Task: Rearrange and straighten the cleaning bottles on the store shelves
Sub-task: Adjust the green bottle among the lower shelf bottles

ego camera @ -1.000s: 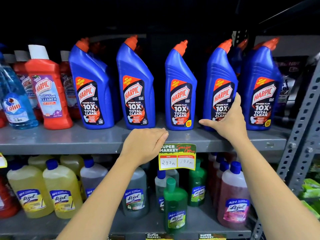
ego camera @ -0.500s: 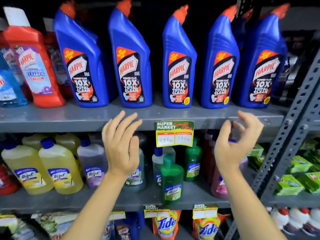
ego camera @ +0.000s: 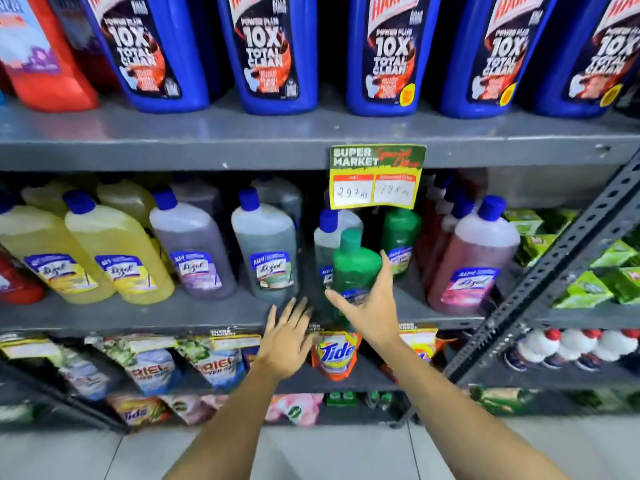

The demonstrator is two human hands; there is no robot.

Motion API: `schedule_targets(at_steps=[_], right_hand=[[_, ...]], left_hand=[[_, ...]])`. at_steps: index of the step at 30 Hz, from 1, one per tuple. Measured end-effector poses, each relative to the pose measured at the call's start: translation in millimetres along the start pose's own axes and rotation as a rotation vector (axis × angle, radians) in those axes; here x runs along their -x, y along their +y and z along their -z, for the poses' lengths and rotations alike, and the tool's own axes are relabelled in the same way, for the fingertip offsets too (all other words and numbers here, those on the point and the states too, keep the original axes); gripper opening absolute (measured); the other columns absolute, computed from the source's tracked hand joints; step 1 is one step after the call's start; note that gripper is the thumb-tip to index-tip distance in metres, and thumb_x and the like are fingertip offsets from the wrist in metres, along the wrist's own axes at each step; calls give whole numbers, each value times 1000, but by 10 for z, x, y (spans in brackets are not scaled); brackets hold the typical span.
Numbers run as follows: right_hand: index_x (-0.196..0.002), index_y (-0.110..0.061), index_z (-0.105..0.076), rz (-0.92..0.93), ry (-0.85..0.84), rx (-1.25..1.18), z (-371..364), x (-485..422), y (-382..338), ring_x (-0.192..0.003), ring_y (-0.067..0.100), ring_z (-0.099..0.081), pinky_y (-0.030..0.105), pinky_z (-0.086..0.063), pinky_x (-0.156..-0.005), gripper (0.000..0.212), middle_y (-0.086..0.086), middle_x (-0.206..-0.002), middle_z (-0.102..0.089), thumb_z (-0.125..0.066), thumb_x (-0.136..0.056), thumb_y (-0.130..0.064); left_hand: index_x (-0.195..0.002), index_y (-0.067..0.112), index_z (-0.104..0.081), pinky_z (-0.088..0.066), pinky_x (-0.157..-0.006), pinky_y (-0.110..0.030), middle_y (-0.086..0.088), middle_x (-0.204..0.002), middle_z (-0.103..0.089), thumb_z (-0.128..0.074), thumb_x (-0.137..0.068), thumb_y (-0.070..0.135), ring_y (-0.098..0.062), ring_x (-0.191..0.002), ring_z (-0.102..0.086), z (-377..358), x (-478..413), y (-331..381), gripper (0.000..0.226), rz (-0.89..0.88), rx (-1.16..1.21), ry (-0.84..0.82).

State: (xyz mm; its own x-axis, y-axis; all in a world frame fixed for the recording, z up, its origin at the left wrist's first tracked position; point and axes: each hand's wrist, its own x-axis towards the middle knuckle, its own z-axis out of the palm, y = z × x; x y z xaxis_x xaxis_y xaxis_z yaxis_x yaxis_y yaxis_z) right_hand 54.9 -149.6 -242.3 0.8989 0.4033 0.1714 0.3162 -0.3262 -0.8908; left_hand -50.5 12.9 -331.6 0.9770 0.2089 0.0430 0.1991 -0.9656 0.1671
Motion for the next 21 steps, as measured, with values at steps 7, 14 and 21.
schedule_targets(at_steps=[7, 14, 21], right_hand=[[-133, -31, -35, -154, 120, 47, -231, 120, 209, -117, 18, -62, 28, -48, -84, 91, -7, -128, -62, -88, -62, -46], [-128, -22, -38, -177, 181, 90, -59, 32, 266, -111, 23, -63, 32, -48, -85, 85, -2, -124, -63, -89, -63, -40], [-127, -17, -38, -249, 288, 75, 354, -180, 441, -107, 26, -64, 30, -45, -86, 84, 2, -119, -64, -90, -64, -35]], left_hand=[[-143, 12, -45, -15, -111, -52, -5, -153, -39, -2, -100, 54, -25, -142, -31, -108, 42, -16, 74, 8, -7, -13], [-149, 18, -36, -13, -117, -49, -2, -156, -32, -3, -99, 57, -21, -146, -22, -96, 56, -38, 71, 1, 10, 14], [-152, 21, -26, -8, -119, -50, 1, -160, -22, 11, -93, 64, -19, -148, -11, -95, 58, -17, 81, -4, 20, 28]])
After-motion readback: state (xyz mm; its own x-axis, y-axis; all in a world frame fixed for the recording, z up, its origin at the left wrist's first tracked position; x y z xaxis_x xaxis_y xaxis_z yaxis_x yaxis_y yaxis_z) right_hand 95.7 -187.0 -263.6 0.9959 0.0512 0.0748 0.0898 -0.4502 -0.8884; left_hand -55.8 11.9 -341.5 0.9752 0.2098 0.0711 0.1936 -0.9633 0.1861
